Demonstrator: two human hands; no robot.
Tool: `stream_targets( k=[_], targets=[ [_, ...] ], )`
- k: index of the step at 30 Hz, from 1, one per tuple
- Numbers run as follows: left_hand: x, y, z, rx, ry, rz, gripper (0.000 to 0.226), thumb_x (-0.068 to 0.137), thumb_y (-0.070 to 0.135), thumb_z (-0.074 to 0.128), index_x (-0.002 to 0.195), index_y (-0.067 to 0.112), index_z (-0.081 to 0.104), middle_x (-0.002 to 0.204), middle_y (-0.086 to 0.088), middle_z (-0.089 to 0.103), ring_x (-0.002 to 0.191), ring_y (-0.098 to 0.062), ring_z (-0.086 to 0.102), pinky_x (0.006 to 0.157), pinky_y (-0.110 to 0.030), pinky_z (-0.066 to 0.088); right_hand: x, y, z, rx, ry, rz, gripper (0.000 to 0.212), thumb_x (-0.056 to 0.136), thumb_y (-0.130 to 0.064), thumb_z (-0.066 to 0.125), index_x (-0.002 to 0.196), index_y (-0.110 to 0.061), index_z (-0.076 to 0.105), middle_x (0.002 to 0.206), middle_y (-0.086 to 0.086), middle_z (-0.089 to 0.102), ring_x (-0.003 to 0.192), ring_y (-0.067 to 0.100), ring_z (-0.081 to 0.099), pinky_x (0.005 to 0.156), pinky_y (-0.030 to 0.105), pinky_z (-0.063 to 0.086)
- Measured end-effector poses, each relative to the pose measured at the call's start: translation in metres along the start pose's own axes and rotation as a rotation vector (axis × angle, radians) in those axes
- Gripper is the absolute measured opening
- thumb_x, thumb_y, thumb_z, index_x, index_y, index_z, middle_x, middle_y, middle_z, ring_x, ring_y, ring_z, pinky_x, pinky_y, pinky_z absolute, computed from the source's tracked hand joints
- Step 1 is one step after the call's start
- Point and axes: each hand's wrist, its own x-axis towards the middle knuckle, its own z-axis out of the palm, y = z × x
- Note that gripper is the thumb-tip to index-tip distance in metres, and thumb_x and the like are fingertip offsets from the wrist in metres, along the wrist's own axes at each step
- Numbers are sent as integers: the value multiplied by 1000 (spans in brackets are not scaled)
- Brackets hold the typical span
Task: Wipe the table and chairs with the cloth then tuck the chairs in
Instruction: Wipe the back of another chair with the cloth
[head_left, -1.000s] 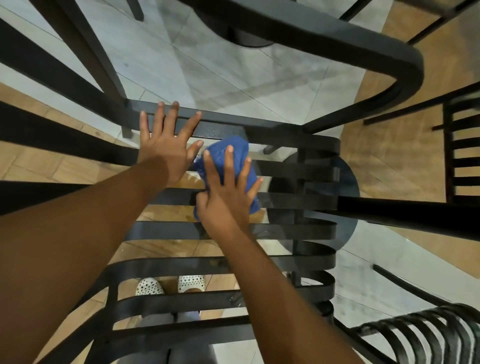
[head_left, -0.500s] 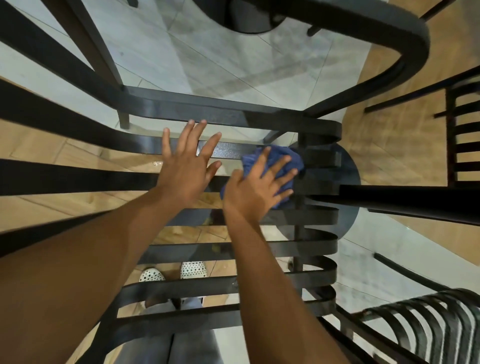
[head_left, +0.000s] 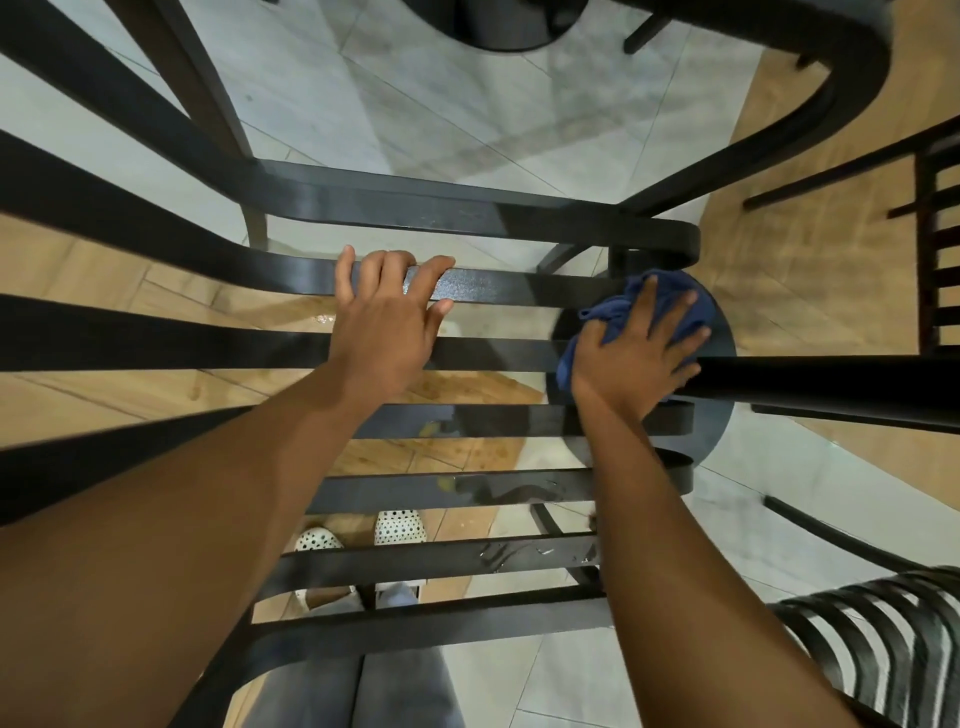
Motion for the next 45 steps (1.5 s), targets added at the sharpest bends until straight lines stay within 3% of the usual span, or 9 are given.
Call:
stream_targets(
  k=[3, 10, 16, 20, 27, 32, 35, 39, 45],
  targets=[
    [1, 2, 3, -2, 19, 5, 37, 95, 35, 47, 128, 20, 54, 110, -15, 57, 106, -34, 50, 107, -55, 20, -11, -37, -1, 105, -52, 212, 71, 95, -40, 41, 151, -28, -2, 158, 11, -12, 142, 42, -12, 112, 58, -1],
    [0, -3, -2, -36, -36, 14, 47, 94, 41, 36, 134, 20, 49, 116, -15, 54, 113, -33, 48, 109, -54, 19, -32, -29, 6, 0, -29, -513, 66, 89, -37, 35, 150, -31, 12, 159, 5, -2, 145, 32, -7, 115, 50, -3],
    [-13, -34, -31, -124, 74, -29, 44, 93, 23, 47, 134, 6, 46, 128, -19, 48, 121, -36, 42, 104, -52, 33, -44, -58, 9, 48, -58, -57, 68, 93, -34, 39, 151, -28, 5, 158, 10, -8, 144, 37, -8, 114, 52, -4],
    [-18, -49, -45, -16, 149, -90, 40, 89, 9, 48, 129, 4, 50, 127, -20, 50, 118, -36, 45, 98, -47, 37, -95, -110, 21, 55, 28, -298, 65, 83, -35, 34, 146, -20, 32, 153, 18, 22, 140, 44, 19, 113, 53, 17],
    [-23, -51, -68, -244, 198, -134, 37, 93, 14, 45, 126, 0, 51, 122, -24, 48, 112, -34, 46, 94, -32, 39, -146, -163, 24, -17, -209, -850, 81, 96, -44, 41, 147, -17, -16, 157, 7, -17, 142, 33, -19, 114, 42, -12],
    [-30, -53, -61, -180, 126, -88, 37, 86, 1, 48, 122, -4, 54, 111, -26, 55, 100, -40, 52, 85, -34, 40, -132, -133, 9, -74, -287, -1118, 66, 91, -19, 49, 150, -20, 19, 159, 2, 5, 145, 31, -8, 116, 41, -6],
    [-47, -52, -56, -55, 35, -56, 35, 85, 9, 42, 115, -3, 56, 101, -25, 56, 88, -40, 54, 72, -44, 48, -123, -108, -6, -130, -406, -963, 65, 91, -15, 49, 149, -26, 21, 159, 5, 0, 145, 33, -5, 117, 45, 4],
    [-63, -50, -38, 98, -107, 68, 43, 89, 29, 36, 116, 2, 57, 104, -17, 59, 91, -35, 56, 84, -42, 39, -128, -84, -20, -70, -558, -795, 82, 89, -18, 50, 151, -29, -3, 158, 0, -14, 144, 29, -18, 116, 50, -2],
    [-67, -50, -24, 267, -63, 115, 43, 92, 34, 35, 113, 3, 56, 94, -16, 59, 83, -33, 52, 83, -39, 31, -141, -56, 18, -23, -265, -884, 80, 81, -35, 43, 151, -31, 4, 159, -2, -7, 144, 29, -14, 112, 58, -8]
  ],
)
